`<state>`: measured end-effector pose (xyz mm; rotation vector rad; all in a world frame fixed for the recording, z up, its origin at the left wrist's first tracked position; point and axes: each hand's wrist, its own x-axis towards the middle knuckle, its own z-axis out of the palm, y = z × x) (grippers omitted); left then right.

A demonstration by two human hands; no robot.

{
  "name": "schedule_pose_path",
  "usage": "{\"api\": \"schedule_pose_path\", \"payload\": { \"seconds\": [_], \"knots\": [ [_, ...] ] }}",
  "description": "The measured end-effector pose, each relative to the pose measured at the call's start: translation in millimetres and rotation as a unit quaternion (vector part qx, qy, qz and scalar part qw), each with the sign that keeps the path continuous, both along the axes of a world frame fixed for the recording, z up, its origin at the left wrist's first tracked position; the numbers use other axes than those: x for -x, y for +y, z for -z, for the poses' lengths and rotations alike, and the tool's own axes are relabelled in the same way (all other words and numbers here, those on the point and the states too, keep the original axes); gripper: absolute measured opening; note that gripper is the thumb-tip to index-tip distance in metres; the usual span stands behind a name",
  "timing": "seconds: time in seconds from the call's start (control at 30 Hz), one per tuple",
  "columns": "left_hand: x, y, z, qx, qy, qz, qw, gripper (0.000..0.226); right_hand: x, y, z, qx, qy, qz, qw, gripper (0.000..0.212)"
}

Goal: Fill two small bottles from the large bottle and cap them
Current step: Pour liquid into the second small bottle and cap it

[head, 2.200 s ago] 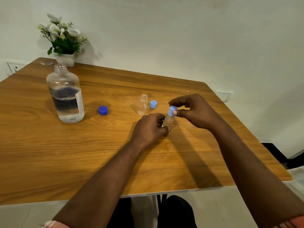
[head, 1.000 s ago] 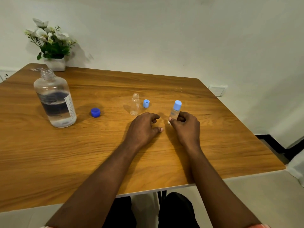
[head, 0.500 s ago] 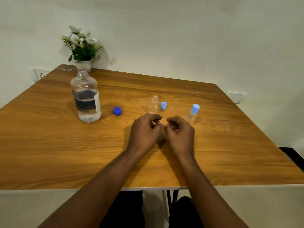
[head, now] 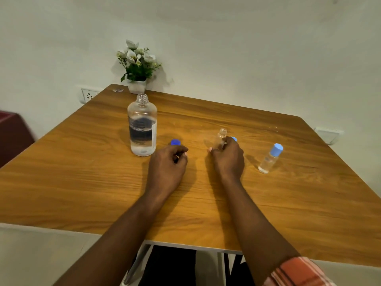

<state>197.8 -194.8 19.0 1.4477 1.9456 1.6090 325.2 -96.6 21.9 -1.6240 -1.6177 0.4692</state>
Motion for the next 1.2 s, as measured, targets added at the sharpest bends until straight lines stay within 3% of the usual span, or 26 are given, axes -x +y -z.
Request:
{"api": "schedule_pose_path", "payload": {
  "seconds": [0.17,0.37,0.5,0.67,0.77,1.03,1.2],
  "knots": [
    [7.5,-8.7,-2.1,-0.010,-0.066,-0.038,0.997,0.018,-0.4,-19.6,0.2,-0.011,0.036,-0.048,0.998,0.041],
    [24.6,-32.6,-2.6,-0.012,-0.091,-0.090,0.992,0.015,12.2,-51.8,2.3,-0.033,0.037,-0.197,0.979,0.044],
    [41.6,-42.5,-2.2,-0.023,-0.090,-0.136,0.986,0.029,23.3,-61.7,2.2,-0.036,0.059,-0.253,0.965,0.050],
    [67.1,-40.7,2.6,0.025,-0.070,-0.157,0.985,0.066,27.3,-59.5,4.2,-0.007,0.071,-0.251,0.965,0.058],
    [76.0,-33.0,3.8,0.046,-0.056,-0.141,0.987,0.077,28.3,-56.7,5.6,-0.017,0.044,-0.251,0.967,0.054],
    [89.6,-9.9,1.8,0.052,-0.034,-0.095,0.994,0.089,32.8,-55.5,3.8,-0.035,0.055,-0.271,0.960,0.043],
    [94.2,-0.4,1.5,0.040,-0.028,-0.070,0.996,0.084,32.3,-58.3,2.9,-0.022,0.072,-0.275,0.958,0.049]
  ]
}}
